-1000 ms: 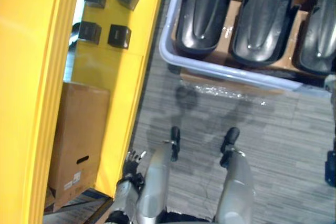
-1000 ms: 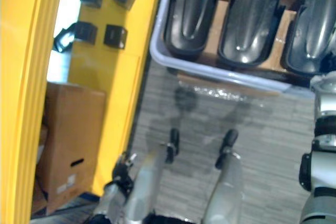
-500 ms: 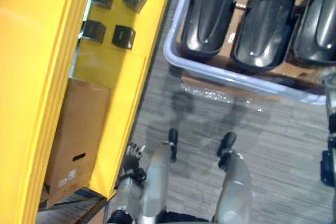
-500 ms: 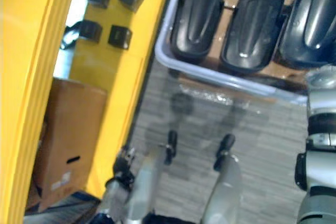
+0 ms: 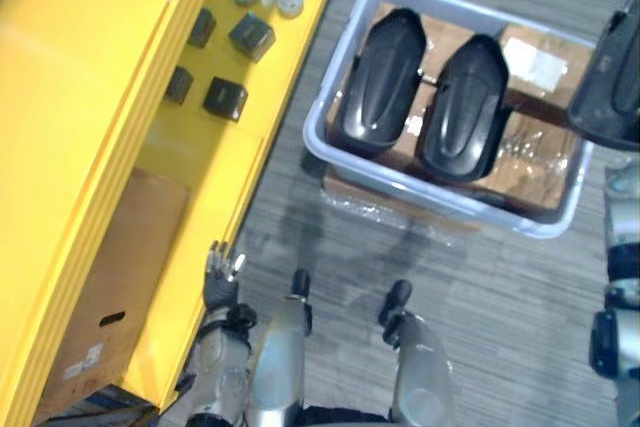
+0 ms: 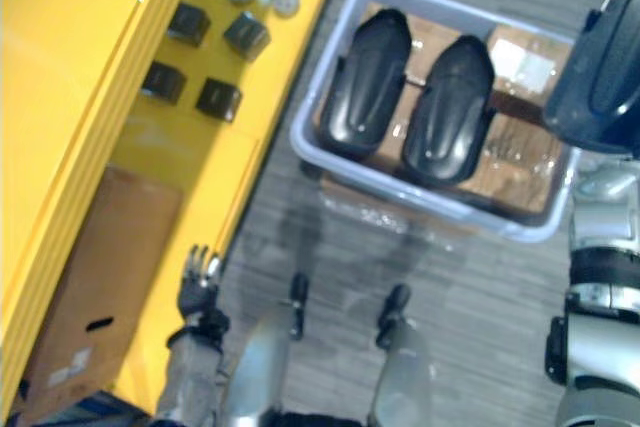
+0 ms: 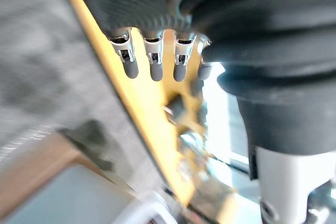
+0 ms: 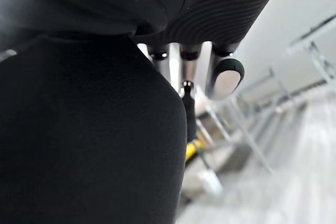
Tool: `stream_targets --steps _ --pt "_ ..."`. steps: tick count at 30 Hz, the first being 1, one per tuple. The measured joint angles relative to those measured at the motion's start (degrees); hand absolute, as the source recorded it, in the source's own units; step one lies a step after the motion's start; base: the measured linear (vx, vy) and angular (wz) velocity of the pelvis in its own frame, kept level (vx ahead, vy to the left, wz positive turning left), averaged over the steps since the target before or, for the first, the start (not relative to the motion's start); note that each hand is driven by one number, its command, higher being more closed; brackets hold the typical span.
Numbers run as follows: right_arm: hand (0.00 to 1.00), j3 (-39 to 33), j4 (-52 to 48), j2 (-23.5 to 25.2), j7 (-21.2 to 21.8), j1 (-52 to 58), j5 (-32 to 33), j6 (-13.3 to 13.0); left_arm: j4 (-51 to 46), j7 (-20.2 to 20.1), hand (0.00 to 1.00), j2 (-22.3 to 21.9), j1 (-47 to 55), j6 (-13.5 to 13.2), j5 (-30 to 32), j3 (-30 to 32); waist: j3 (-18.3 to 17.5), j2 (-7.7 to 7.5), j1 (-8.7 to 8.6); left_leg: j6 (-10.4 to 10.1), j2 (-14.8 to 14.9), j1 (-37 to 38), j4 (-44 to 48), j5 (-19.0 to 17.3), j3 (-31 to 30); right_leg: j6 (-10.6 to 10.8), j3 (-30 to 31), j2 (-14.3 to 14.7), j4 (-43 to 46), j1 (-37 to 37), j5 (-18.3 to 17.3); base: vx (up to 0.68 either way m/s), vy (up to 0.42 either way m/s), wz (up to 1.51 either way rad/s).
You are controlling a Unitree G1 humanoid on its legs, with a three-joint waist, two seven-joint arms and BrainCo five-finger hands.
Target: Walk over and take plastic housings, then place them on the shelf
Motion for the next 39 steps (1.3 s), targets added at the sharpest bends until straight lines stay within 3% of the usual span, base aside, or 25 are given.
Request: stream_targets --steps 6,10,13,18,23,27,34,39 --pt "1.00 0.39 -15.90 8.99 0.16 11.62 -8.31 -7.26 -14.85 1.02 0.00 2.24 0.76 8.35 12.63 1.24 -7.63 -2.28 -0.17 0.08 -0.02 5.72 -4.98 0.06 1.47 0.92 -0.17 1.64 -8.65 6.62 2.55 0.11 0.015 -0.06" --pt "1.00 1.62 -18.76 12.37 0.13 13.38 -11.73 -11.33 -18.06 -0.07 0.00 2.74 -2.09 10.48 14.13 2.54 -10.48 -2.99 -0.28 0.09 -0.38 8.68 -6.99 0.07 1.86 1.27 -0.11 1.78 -11.96 9.75 3.62 0.08 0.023 -0.06" --pt "1.00 4.32 -19.08 14.34 0.07 13.63 -14.24 -14.60 -18.84 -3.62 0.00 4.72 -4.54 13.18 13.88 1.61 -12.30 -3.12 -0.16 0.10 -0.58 11.24 -8.73 0.07 3.27 1.48 0.41 1.80 -14.07 11.82 4.47 0.04 0.030 -0.16" --pt "1.00 11.86 -20.41 15.64 1.19 12.50 -19.76 -22.01 -15.65 -10.11 0.00 6.35 -10.28 21.23 4.44 -4.57 -14.99 -3.09 -0.85 0.18 -1.00 13.18 -9.93 0.10 4.76 1.56 1.70 1.80 -16.75 13.47 6.19 -0.01 0.029 -0.15" --pt "1.00 17.22 -20.39 16.39 2.95 10.95 -22.26 -27.00 -8.06 -10.43 0.00 6.28 -12.51 25.81 -5.56 -7.01 -17.12 -3.33 -1.45 0.24 -1.02 13.35 -10.01 0.14 4.96 1.55 1.83 1.85 -16.78 13.51 6.29 -0.03 0.013 -0.02" --pt "1.00 20.66 -20.39 17.18 3.79 9.58 -23.80 -28.05 -3.79 -10.32 0.00 6.44 -12.78 27.11 -11.78 -8.25 -17.26 -3.30 -1.43 0.31 -0.99 13.30 -9.63 0.18 4.96 1.47 2.00 1.89 -16.78 13.64 6.42 -0.05 0.012 0.00" --pt "1.00 28.05 -17.24 19.02 7.01 9.61 -25.37 -28.80 0.80 -10.21 0.00 6.41 -13.43 26.79 -13.36 -11.64 -18.85 -4.15 -1.23 0.23 -0.75 13.03 -9.48 0.25 4.83 1.18 2.02 2.22 -17.04 13.66 6.64 -0.03 0.007 0.01" --pt "1.00 31.09 -14.63 19.75 7.93 10.12 -25.37 -28.99 2.31 -10.00 0.00 6.56 -14.74 22.93 -10.46 -12.51 -18.87 -4.17 -1.02 0.12 -0.47 12.95 -9.60 0.37 4.75 1.06 2.04 2.55 -17.07 13.67 6.69 -0.04 0.006 0.00"
